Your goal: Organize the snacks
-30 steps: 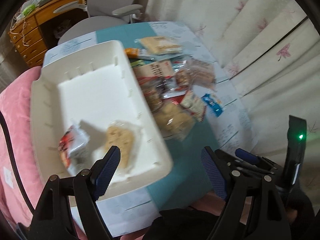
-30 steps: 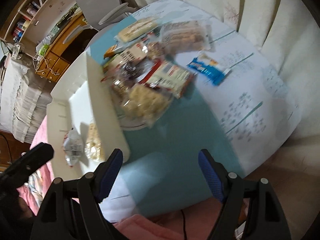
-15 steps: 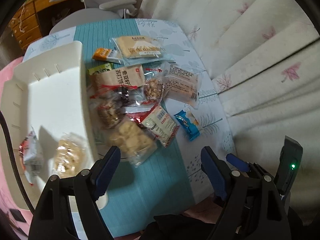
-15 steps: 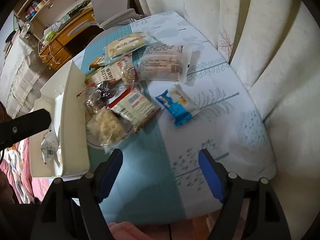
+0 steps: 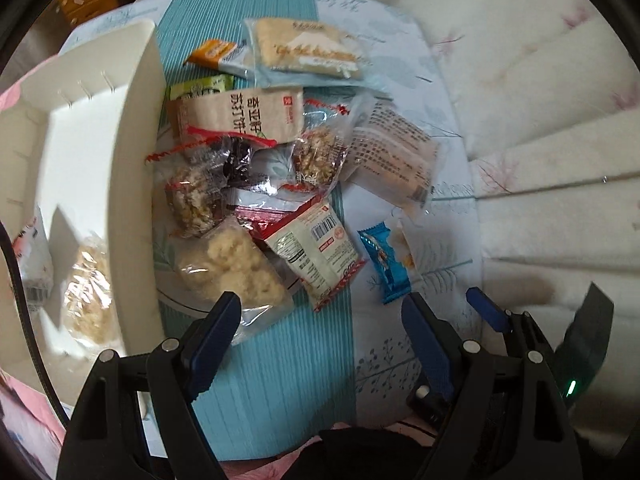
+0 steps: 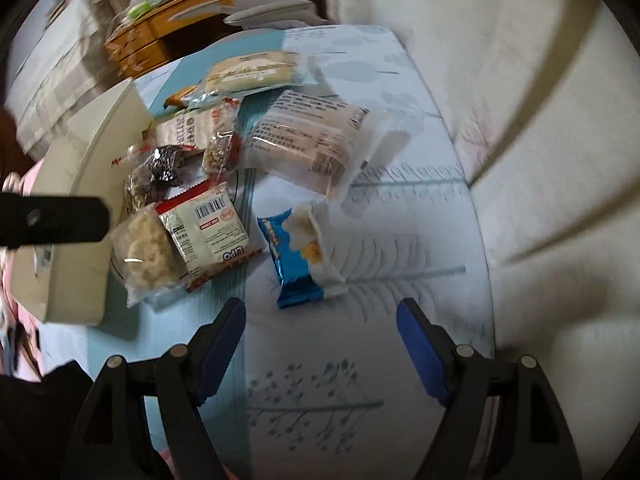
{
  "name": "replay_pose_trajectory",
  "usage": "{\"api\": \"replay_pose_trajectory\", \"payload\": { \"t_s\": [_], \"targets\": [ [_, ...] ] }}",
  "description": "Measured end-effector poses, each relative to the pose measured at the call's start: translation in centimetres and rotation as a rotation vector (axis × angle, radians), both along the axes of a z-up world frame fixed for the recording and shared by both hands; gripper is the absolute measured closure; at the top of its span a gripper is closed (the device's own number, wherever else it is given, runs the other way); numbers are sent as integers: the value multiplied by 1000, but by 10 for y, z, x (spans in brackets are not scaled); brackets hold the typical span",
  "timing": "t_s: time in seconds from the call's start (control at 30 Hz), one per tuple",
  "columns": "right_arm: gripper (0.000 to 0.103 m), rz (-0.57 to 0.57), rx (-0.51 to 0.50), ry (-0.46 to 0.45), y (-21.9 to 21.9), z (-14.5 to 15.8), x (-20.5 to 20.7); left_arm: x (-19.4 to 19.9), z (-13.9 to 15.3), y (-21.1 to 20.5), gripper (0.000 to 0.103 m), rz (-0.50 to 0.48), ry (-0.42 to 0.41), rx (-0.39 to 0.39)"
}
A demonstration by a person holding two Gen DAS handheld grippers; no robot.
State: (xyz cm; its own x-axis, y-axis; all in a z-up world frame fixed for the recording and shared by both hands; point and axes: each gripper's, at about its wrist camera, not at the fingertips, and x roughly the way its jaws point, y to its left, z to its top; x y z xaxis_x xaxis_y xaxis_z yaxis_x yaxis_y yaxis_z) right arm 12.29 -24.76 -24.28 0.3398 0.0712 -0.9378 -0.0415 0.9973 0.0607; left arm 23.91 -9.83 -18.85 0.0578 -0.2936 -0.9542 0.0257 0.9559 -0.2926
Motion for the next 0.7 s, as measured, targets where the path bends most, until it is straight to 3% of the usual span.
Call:
{"api": "replay_pose_trajectory", "payload": {
  "t_s": [0.33, 0.4, 0.7],
  "targets": [
    [25, 218, -30, -102, 6, -20, 8, 28, -52, -26, 29, 72, 101, 100],
    [25, 238, -21, -105, 3, -25, 9, 32, -61, -30, 35, 82, 114, 127],
    [38, 336, -45, -131, -1, -39, 14, 39, -91, -40, 35, 117, 161, 213]
  ]
}}
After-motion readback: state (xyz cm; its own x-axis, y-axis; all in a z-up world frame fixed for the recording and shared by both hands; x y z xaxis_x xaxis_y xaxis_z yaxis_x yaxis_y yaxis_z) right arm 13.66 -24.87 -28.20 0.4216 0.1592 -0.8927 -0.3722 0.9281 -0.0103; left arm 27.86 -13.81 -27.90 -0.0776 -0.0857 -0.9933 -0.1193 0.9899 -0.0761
